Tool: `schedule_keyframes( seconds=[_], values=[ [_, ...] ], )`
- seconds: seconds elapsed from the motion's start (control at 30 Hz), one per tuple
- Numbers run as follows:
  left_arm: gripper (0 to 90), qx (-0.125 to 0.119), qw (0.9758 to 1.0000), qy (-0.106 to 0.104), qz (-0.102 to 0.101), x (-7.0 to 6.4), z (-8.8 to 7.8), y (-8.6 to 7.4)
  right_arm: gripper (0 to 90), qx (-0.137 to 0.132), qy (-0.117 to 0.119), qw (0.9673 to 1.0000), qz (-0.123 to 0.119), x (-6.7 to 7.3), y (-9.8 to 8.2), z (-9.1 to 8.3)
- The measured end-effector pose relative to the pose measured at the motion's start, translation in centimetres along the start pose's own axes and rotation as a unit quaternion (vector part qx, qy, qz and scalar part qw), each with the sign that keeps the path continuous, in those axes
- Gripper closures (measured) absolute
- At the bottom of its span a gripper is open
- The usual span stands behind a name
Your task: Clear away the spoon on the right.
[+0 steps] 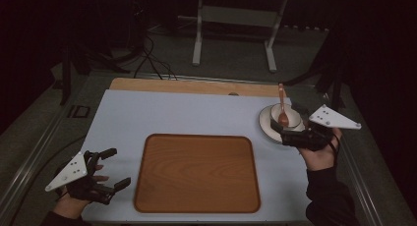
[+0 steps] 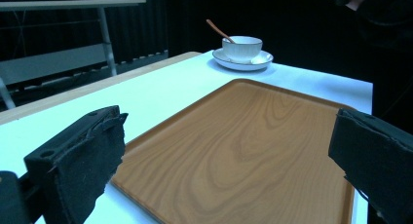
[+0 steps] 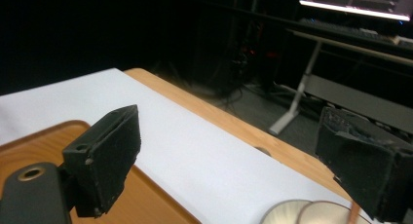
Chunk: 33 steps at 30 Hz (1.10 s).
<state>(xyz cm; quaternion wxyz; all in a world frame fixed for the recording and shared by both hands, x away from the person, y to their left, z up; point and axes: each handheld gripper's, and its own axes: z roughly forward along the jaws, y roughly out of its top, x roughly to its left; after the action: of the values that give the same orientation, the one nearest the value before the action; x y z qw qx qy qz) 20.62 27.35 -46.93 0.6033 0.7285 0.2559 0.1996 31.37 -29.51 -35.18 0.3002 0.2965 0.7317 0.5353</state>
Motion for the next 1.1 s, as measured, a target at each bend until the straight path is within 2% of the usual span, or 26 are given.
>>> schedule_keyframes(
  seconds=[0.27, 0.47, 0.53, 0.73, 0.97, 1.1],
  values=[
    [0.0, -0.001, 1.0, 0.0, -0.001, 0.0, 0.0, 0.0, 9.7, 0.01, -0.017, 0.9996, 0.02, -1.9, -0.4, 1.4],
    [0.0, 0.005, 1.0, -0.001, 0.003, -0.1, 0.1, 0.0, 12.4, 0.023, -0.038, 0.9982, 0.041, -4.0, -0.8, 2.9],
    [0.0, 0.005, 1.0, -0.001, 0.003, -0.1, 0.1, 0.0, 12.5, 0.026, -0.044, 0.9979, 0.041, -4.3, -0.9, 3.2],
    [0.0, 0.002, 1.0, 0.0, 0.003, -0.1, 0.1, -0.1, 15.0, 0.048, -0.065, 0.9947, 0.064, -6.3, -1.4, 4.5],
    [0.0, 0.003, 1.0, -0.001, 0.001, -0.1, 0.1, -0.2, 17.5, 0.072, -0.088, 0.9908, 0.074, -7.8, -2.1, 5.7],
    [0.0, 0.004, 1.0, -0.001, 0.0, -0.1, 0.1, -0.2, 22.1, 0.087, -0.095, 0.9882, 0.083, -8.5, -2.5, 6.5]
  ],
)
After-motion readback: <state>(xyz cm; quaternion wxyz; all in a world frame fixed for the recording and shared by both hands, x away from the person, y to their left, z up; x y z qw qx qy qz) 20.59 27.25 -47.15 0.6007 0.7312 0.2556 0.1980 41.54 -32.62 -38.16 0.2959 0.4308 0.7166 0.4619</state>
